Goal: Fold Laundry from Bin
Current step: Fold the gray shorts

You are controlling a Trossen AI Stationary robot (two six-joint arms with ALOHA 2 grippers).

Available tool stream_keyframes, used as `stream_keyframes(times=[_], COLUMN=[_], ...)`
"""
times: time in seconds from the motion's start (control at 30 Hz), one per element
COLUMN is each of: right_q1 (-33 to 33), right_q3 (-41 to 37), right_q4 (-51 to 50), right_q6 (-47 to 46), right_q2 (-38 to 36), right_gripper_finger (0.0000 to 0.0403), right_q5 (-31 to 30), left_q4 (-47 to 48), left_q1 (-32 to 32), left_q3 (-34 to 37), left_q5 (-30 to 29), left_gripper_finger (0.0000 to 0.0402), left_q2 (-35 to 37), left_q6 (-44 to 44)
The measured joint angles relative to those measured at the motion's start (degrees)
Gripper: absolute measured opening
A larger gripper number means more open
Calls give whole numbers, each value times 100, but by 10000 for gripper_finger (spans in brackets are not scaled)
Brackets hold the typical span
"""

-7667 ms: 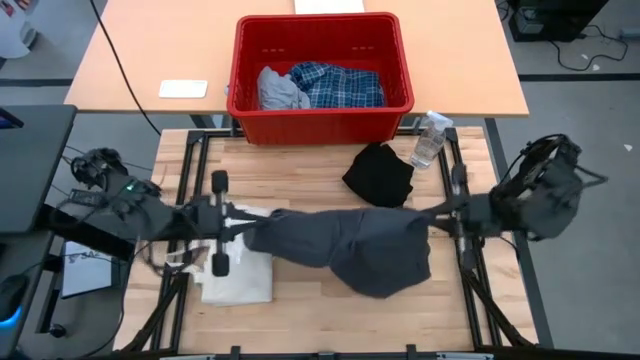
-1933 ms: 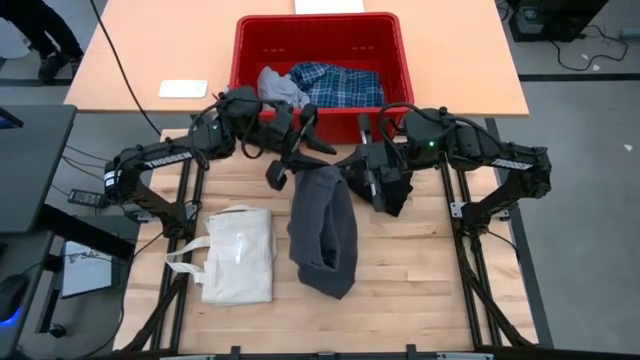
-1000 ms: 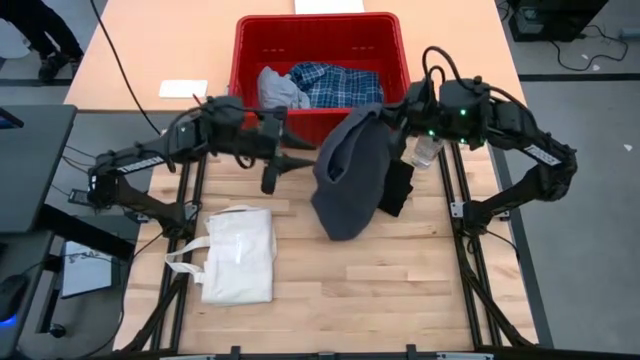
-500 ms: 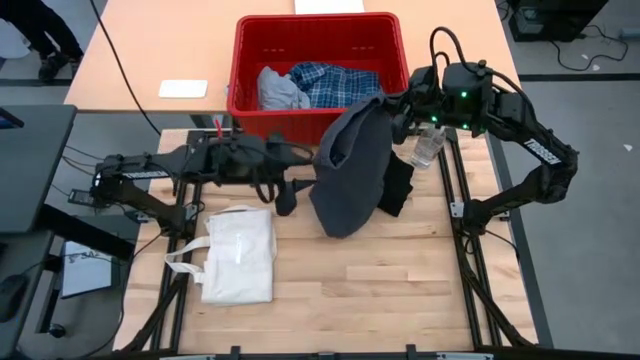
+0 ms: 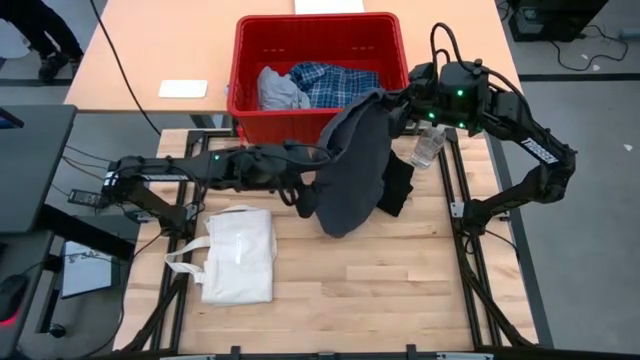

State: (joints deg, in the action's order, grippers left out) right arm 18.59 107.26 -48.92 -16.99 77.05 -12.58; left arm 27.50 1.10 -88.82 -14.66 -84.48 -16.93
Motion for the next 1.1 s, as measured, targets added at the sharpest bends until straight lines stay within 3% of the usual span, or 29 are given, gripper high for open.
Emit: stream_keyframes(times=[0.23, 1.1], right_q1=[0, 0], right_q3=[0, -2], right_q4=[42, 342], right_q6=[4, 4], right_q2=[62, 169], right_gripper_finger=[32, 32], right_q5=[12, -183], left_q4=[-514, -910], left_q1=[-68, -293], left_q3=[0, -4], left_q5=[-189, -212], left_gripper_finger=[334, 337], left_q2=[3, -230], left_q6=[449, 579])
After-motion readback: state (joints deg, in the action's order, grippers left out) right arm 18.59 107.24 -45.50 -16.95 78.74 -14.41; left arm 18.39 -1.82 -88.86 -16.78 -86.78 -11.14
